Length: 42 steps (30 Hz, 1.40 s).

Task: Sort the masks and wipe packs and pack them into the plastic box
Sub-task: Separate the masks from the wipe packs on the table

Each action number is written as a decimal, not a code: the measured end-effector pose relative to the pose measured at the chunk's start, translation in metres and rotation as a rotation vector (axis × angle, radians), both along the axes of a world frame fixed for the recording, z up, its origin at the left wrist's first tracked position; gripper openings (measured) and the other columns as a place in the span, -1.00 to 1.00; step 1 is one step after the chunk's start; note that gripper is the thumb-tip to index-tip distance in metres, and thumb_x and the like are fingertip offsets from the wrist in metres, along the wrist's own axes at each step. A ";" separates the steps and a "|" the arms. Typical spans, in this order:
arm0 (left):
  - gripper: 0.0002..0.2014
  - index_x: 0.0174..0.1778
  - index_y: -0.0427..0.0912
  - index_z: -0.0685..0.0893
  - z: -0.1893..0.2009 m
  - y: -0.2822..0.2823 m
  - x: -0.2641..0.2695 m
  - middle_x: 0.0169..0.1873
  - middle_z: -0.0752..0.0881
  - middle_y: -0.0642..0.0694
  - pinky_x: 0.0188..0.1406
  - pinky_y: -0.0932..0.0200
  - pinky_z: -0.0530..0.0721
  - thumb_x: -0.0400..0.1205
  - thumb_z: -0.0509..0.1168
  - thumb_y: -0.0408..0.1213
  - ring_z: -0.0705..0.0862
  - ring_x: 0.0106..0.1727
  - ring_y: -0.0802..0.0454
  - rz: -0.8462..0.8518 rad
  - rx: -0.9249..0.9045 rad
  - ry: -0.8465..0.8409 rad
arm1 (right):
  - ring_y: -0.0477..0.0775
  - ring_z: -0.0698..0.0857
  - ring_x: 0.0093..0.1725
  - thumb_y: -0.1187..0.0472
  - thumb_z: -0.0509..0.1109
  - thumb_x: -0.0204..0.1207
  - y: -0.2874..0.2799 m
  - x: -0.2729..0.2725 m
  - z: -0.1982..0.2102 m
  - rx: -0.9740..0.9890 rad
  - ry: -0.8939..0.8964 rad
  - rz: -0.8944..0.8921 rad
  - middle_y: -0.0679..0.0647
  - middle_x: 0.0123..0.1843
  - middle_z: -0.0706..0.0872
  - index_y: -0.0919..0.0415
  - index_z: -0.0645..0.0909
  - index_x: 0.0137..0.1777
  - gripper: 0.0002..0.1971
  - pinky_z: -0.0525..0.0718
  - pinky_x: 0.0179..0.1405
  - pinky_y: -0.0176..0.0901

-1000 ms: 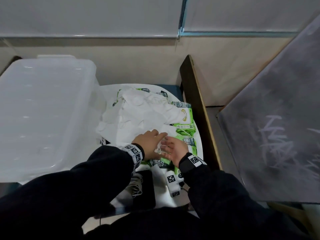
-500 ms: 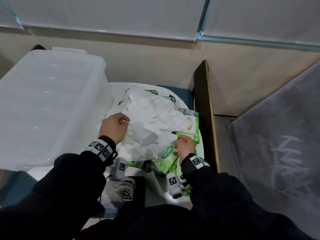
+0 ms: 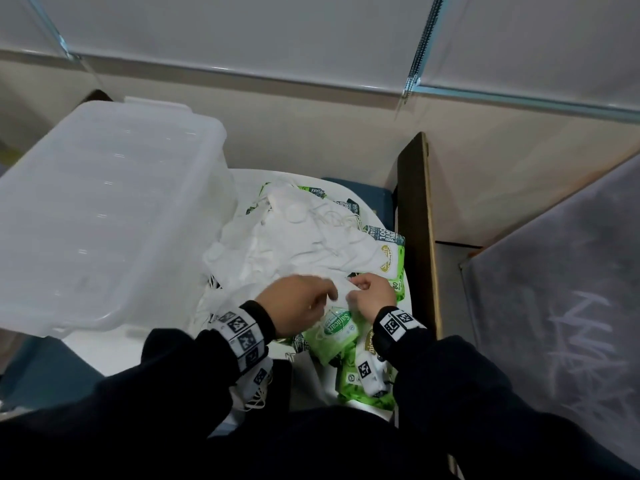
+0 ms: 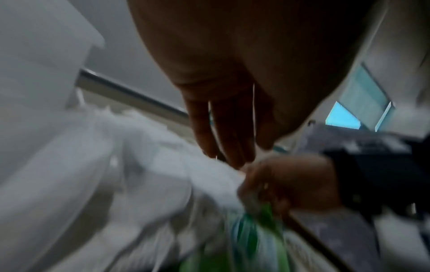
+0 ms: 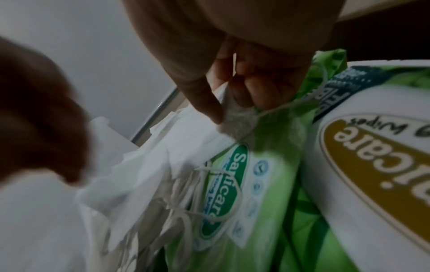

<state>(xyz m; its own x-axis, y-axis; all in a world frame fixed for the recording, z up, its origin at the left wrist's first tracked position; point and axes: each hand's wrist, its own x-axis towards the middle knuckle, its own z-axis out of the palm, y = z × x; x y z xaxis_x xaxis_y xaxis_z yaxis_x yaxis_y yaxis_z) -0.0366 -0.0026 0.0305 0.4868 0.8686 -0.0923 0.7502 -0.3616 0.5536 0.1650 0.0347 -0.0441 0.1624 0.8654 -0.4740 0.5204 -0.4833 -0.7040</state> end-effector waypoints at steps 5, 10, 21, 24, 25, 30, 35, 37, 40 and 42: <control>-0.52 0.47 0.14 0.46 -0.045 0.010 -0.002 0.32 0.60 0.00 0.12 -0.05 0.65 0.65 0.34 0.14 0.72 0.20 -0.12 -0.119 -0.157 0.565 | 0.11 0.51 -0.37 0.30 0.46 0.47 -0.009 0.025 0.011 -0.139 -0.078 0.196 0.12 -0.33 0.52 0.22 0.59 -0.22 -0.90 0.40 -0.40 -0.20; -0.23 0.54 0.13 0.32 -0.052 0.022 -0.009 0.33 0.50 -0.06 -0.07 -0.04 0.58 0.49 0.40 0.36 0.70 0.18 -0.18 -0.043 -0.067 0.655 | 0.05 0.59 -0.48 0.24 0.37 0.55 -0.034 0.044 0.024 -0.323 -0.102 0.313 0.12 -0.22 0.65 0.27 0.63 0.12 -0.81 0.37 -0.70 -0.33; -0.55 0.44 0.18 0.61 -0.025 0.027 -0.030 0.10 0.68 0.02 0.02 0.07 0.59 0.61 0.17 -0.01 0.71 0.10 -0.12 0.009 -0.021 0.320 | 0.09 0.70 0.00 -0.37 0.32 0.57 -0.008 0.050 0.027 -0.086 -0.491 0.476 0.00 0.03 0.68 0.03 0.57 0.05 -0.55 0.67 -0.02 -0.01; -0.43 0.33 0.08 0.74 -0.011 0.029 -0.038 -0.14 0.59 0.14 -0.04 0.12 0.56 0.51 0.03 0.11 0.63 -0.07 0.04 0.106 0.011 0.002 | 0.10 0.68 0.17 -0.23 0.47 0.55 0.010 0.040 0.011 0.002 -0.301 0.410 0.01 0.19 0.67 0.01 0.58 0.24 -0.57 0.64 0.13 -0.05; -0.44 0.30 0.05 0.76 -0.007 0.029 -0.039 -0.16 0.59 0.15 -0.06 0.14 0.53 0.52 0.04 0.11 0.60 -0.11 0.10 0.139 0.026 -0.080 | 0.10 0.67 0.16 -0.19 0.50 0.54 0.014 0.035 0.009 0.009 -0.241 0.389 0.00 0.18 0.66 0.01 0.58 0.27 -0.57 0.60 0.10 -0.07; -0.75 0.24 0.01 0.76 0.003 0.029 -0.042 -0.16 0.70 0.03 0.01 0.17 0.58 0.67 0.31 -0.17 0.64 -0.10 0.11 0.342 0.041 -0.348 | 0.05 0.70 0.05 -0.07 0.59 0.49 0.018 0.016 -0.002 -0.043 -0.179 0.483 -0.04 0.05 0.70 -0.01 0.66 0.29 -0.59 0.53 -0.08 -0.16; -0.65 0.31 0.20 0.65 -0.004 0.029 -0.050 -0.21 0.64 0.06 -0.13 0.34 0.59 0.69 0.39 -0.31 0.61 -0.28 0.18 0.561 -0.117 -0.397 | 0.04 0.73 -0.07 0.05 0.57 0.48 0.019 0.014 -0.010 0.022 -0.132 0.377 -0.06 -0.12 0.77 0.00 0.76 0.02 -0.85 0.55 -0.22 -0.21; -0.54 0.43 0.17 0.58 -0.012 0.029 -0.056 -0.09 0.68 0.07 -0.14 0.21 0.65 0.66 0.41 -0.34 0.69 -0.23 0.09 0.587 -0.193 -0.306 | 0.11 0.75 0.02 0.07 0.53 0.53 0.026 0.018 -0.012 0.045 -0.140 0.168 0.01 -0.04 0.81 0.07 0.75 -0.02 -0.88 0.63 -0.05 -0.15; -0.44 0.52 0.10 0.50 -0.024 0.028 -0.066 -0.03 0.73 0.03 -0.27 0.25 0.63 0.62 0.39 -0.42 0.73 -0.17 0.07 0.621 -0.284 -0.204 | 0.25 0.75 0.12 0.16 0.57 0.50 0.038 0.026 -0.016 0.017 0.001 -0.232 0.14 0.14 0.77 0.12 0.64 0.16 -0.73 0.77 0.15 0.11; -0.52 0.41 0.09 0.59 -0.029 0.027 -0.072 -0.11 0.76 0.02 -0.26 0.32 0.59 0.61 0.38 -0.43 0.73 -0.14 0.09 0.623 -0.271 -0.123 | 0.29 0.71 0.24 0.26 0.57 0.49 0.048 0.031 -0.018 0.046 0.057 -0.329 0.22 0.33 0.68 0.15 0.57 0.39 -0.53 0.73 0.24 0.06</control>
